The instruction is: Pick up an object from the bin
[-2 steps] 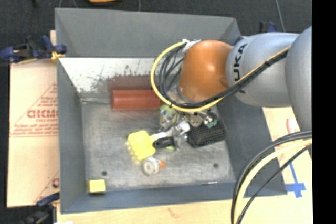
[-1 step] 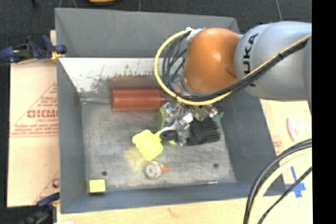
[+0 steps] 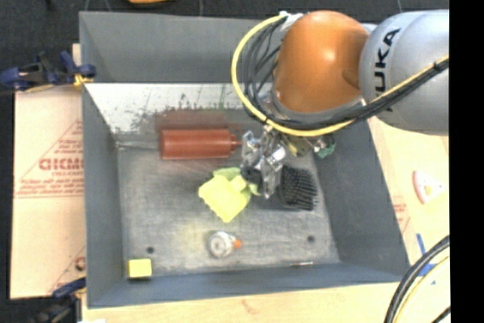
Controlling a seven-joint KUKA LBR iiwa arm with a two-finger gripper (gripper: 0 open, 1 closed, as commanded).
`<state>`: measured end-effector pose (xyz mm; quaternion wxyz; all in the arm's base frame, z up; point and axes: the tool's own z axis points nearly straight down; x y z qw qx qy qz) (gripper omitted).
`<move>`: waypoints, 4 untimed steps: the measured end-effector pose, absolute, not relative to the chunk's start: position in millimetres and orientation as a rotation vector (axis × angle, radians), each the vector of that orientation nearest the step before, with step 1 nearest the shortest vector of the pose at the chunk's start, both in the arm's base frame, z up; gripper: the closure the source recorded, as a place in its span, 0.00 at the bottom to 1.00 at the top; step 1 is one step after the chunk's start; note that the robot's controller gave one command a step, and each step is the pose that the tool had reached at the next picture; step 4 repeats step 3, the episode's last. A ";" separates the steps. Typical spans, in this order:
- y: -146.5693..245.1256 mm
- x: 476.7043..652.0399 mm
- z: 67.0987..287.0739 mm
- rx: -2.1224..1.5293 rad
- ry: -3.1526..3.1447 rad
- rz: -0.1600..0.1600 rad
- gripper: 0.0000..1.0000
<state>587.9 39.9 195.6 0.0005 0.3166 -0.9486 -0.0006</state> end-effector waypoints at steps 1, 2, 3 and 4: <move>18.2 602.3 173.4 1.036 -2.983 0.005 1.00; 37.6 599.5 182.2 0.896 -3.000 -0.006 1.00; 30.3 588.7 177.7 0.870 -3.039 0.001 1.00; 30.3 588.7 177.7 0.870 -3.039 0.001 1.00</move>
Offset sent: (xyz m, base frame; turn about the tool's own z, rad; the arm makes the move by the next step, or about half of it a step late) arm 0.0175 0.0453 0.0709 0.2137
